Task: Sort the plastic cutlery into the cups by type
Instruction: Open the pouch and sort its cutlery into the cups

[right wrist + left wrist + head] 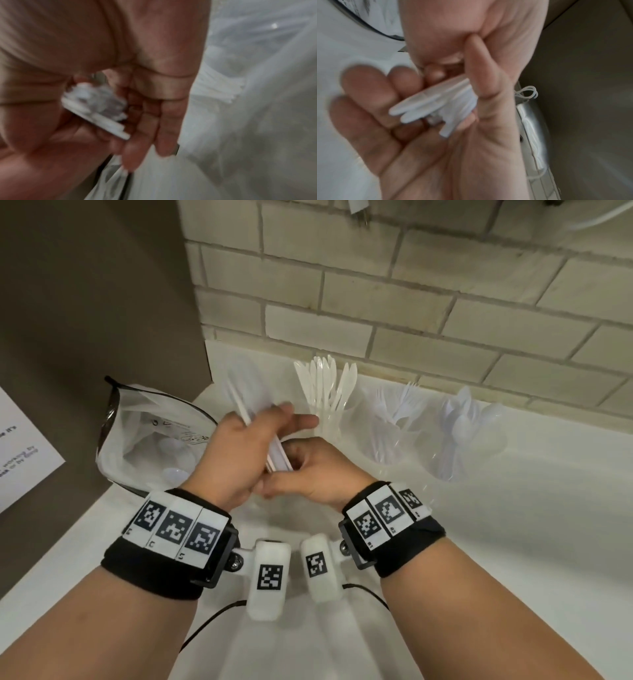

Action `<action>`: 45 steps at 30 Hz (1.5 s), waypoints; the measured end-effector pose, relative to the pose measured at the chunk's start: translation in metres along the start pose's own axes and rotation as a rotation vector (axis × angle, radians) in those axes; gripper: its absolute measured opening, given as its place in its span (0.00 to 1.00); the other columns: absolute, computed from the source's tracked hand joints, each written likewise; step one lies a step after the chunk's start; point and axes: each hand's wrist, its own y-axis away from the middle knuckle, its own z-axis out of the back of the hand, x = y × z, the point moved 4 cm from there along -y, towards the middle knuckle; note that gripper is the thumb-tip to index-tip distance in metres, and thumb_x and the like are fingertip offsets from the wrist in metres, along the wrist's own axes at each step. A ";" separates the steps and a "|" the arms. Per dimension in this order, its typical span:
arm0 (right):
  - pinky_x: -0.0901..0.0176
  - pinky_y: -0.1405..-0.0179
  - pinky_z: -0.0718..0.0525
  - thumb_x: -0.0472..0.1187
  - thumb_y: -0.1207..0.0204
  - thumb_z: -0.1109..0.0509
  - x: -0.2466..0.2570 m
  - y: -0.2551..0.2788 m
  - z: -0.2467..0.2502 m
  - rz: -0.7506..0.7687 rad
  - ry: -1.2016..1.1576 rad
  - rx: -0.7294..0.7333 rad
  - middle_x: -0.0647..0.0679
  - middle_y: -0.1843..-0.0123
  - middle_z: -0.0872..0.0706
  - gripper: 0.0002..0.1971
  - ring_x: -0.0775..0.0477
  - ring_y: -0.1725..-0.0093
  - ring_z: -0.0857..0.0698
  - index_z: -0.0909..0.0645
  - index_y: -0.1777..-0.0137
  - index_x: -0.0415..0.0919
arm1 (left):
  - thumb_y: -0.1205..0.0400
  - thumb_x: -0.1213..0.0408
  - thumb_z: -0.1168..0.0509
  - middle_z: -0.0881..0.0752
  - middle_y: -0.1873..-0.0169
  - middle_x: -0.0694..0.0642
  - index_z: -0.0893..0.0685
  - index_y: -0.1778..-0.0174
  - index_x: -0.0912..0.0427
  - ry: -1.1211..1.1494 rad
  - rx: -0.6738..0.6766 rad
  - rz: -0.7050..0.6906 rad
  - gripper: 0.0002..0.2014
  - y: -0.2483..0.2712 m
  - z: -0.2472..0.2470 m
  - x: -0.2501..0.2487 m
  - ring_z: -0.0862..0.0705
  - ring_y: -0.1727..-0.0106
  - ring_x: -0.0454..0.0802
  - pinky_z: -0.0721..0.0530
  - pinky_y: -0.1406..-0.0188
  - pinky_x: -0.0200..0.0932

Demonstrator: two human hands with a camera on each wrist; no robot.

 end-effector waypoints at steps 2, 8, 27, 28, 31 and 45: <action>0.59 0.54 0.15 0.50 0.37 0.18 -0.001 -0.002 0.018 -0.024 0.087 -0.155 0.57 0.61 0.12 0.12 0.56 0.60 0.13 0.16 0.59 0.48 | 0.18 0.64 0.36 0.12 0.74 0.57 0.18 0.70 0.59 0.087 -0.155 -0.035 0.13 -0.009 0.011 0.000 0.13 0.70 0.56 0.14 0.62 0.52; 0.53 0.64 0.18 0.47 0.37 0.17 0.026 -0.002 0.045 0.147 -0.112 -0.577 0.51 0.68 0.19 0.13 0.51 0.69 0.21 0.20 0.64 0.47 | 0.21 0.57 0.34 0.23 0.77 0.57 0.21 0.60 0.60 -0.358 -0.209 -0.058 0.09 -0.018 0.015 0.023 0.24 0.83 0.52 0.20 0.75 0.46; 0.55 0.68 0.14 0.41 0.31 0.20 0.005 -0.011 0.038 -0.003 -0.099 -0.447 0.50 0.79 0.18 0.18 0.48 0.72 0.15 0.26 0.74 0.39 | 0.24 0.66 0.30 0.15 0.61 0.54 0.23 0.46 0.62 -0.421 0.030 0.060 0.13 -0.016 0.001 0.036 0.14 0.72 0.49 0.10 0.68 0.46; 0.57 0.71 0.15 0.40 0.29 0.22 0.005 -0.011 0.039 -0.009 -0.117 -0.438 0.49 0.79 0.18 0.17 0.48 0.71 0.14 0.26 0.71 0.38 | 0.24 0.67 0.28 0.16 0.62 0.53 0.21 0.45 0.62 -0.355 0.073 0.070 0.14 -0.015 0.000 0.036 0.16 0.73 0.48 0.11 0.68 0.48; 0.54 0.69 0.16 0.42 0.26 0.25 0.004 -0.014 0.042 -0.045 -0.123 -0.432 0.46 0.75 0.18 0.15 0.43 0.69 0.13 0.26 0.63 0.34 | 0.25 0.69 0.27 0.18 0.66 0.51 0.18 0.45 0.61 -0.274 0.156 0.044 0.14 -0.013 -0.001 0.036 0.22 0.71 0.47 0.18 0.72 0.43; 0.60 0.79 0.21 0.42 0.20 0.32 0.030 -0.010 0.084 0.124 -0.143 -0.733 0.44 0.65 0.15 0.07 0.53 0.78 0.20 0.24 0.54 0.39 | 0.15 0.58 0.40 0.19 0.65 0.56 0.20 0.55 0.62 0.103 -0.036 0.227 0.11 -0.016 0.015 0.043 0.16 0.67 0.53 0.13 0.67 0.47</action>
